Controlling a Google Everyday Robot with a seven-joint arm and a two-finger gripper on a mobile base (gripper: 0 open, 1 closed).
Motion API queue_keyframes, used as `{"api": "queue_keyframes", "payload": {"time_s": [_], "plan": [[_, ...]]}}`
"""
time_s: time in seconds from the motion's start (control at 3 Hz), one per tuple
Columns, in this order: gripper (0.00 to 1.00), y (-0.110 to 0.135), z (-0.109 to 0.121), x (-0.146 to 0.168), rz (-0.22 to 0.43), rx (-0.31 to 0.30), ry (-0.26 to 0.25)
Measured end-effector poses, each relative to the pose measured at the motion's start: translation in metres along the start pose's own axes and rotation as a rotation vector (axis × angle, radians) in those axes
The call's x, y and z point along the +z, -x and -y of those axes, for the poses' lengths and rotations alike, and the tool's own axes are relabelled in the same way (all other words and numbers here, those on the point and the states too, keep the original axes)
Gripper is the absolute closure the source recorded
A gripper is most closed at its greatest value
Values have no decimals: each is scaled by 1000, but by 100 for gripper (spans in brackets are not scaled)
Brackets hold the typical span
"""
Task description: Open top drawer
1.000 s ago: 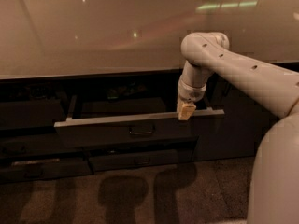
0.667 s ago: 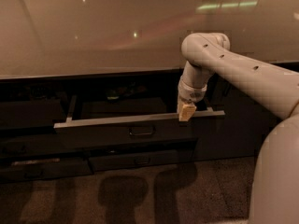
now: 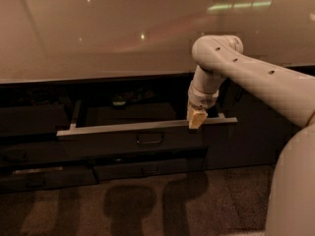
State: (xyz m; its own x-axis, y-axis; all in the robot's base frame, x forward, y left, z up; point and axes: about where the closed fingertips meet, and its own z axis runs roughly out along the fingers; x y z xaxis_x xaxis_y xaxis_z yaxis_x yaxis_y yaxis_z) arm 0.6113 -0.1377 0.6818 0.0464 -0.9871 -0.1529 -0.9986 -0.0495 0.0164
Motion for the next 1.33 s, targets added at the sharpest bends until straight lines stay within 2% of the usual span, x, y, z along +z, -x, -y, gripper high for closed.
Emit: {"api": "queue_keyframes", "payload": {"time_s": [0.33,1.33], "plan": [[100,0,-7,0,2,-5,0],[100,5,-4,-11,12,-6,-21]]}}
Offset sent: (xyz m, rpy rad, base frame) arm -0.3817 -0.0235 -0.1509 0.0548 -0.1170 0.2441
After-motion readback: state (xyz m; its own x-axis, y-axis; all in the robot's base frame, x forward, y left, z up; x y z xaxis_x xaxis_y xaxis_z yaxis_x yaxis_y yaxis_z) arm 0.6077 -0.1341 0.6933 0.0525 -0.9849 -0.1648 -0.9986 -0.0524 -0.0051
